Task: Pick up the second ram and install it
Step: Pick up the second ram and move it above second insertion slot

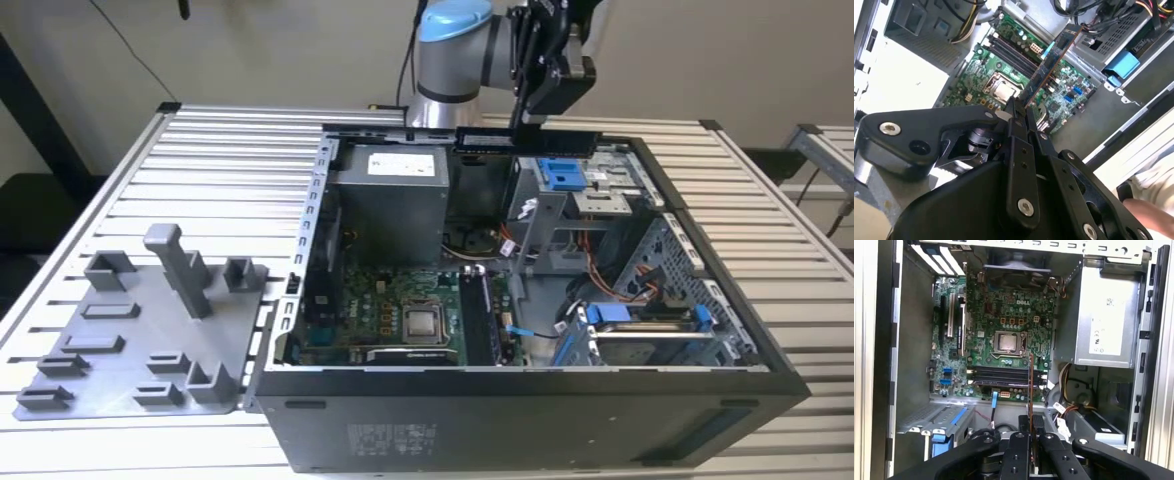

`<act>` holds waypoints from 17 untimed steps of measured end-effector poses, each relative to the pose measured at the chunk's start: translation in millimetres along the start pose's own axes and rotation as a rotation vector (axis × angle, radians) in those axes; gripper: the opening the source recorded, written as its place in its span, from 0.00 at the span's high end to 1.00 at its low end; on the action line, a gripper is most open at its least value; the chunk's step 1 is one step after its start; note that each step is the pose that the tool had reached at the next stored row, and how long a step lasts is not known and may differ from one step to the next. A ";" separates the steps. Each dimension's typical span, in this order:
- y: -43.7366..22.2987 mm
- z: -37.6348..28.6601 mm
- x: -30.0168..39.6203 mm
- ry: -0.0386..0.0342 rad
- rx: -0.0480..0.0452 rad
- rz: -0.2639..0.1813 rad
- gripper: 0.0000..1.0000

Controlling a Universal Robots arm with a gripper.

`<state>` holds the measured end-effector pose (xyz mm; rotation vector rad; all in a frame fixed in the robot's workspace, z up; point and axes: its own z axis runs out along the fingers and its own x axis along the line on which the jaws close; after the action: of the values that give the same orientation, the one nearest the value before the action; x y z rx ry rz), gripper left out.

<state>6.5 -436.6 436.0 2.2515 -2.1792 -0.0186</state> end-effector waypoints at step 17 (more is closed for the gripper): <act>0.4 2.3 0.0 0.0002 0.0153 0.093 0.86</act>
<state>6.1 -436.6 433.7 2.1549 -2.2890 -0.0012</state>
